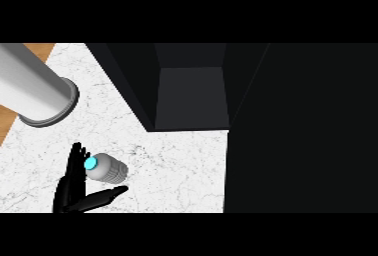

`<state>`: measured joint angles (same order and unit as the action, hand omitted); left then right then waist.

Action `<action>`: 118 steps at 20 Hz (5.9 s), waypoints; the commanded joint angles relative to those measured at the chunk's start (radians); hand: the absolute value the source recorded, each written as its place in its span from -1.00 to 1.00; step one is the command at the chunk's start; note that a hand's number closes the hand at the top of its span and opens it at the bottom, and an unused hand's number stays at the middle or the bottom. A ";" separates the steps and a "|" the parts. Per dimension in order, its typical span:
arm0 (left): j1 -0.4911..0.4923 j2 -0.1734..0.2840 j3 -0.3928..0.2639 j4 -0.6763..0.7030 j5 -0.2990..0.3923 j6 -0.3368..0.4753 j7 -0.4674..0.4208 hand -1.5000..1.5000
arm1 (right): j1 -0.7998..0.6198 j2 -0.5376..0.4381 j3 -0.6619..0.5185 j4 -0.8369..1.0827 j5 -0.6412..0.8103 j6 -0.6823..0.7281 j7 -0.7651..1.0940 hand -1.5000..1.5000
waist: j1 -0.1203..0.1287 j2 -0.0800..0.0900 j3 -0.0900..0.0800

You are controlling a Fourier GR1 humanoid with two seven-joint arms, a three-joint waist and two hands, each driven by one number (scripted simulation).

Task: Pick up the bottled water, place it into the cabinet and close the cabinet

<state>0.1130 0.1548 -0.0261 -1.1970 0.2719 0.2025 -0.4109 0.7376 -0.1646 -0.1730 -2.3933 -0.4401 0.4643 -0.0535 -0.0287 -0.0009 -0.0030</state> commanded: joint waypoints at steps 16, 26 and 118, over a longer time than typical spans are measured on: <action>-0.226 -0.088 0.115 0.460 0.137 -0.348 -0.300 1.00 | 0.171 -0.027 -0.056 -0.206 -0.186 0.015 -0.015 -1.00 | -0.002 0.001 -0.001; -0.242 -0.046 0.115 0.499 0.135 -0.477 -0.356 1.00 | 0.127 -0.092 -0.114 -0.199 -0.223 -0.024 0.007 -1.00 | 0.020 0.002 0.001; -0.676 -0.028 -0.257 0.047 -0.129 0.459 0.244 -1.00 | 0.030 -0.246 -0.071 0.024 -0.242 0.061 -0.169 -1.00 | -0.137 0.030 -0.003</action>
<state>-0.2938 0.2008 -0.3010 -1.2525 0.1032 0.7412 -0.2086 0.7606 -0.4030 -0.2441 -2.3132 -0.6609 0.5355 -0.2444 -0.1143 -0.0025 0.0040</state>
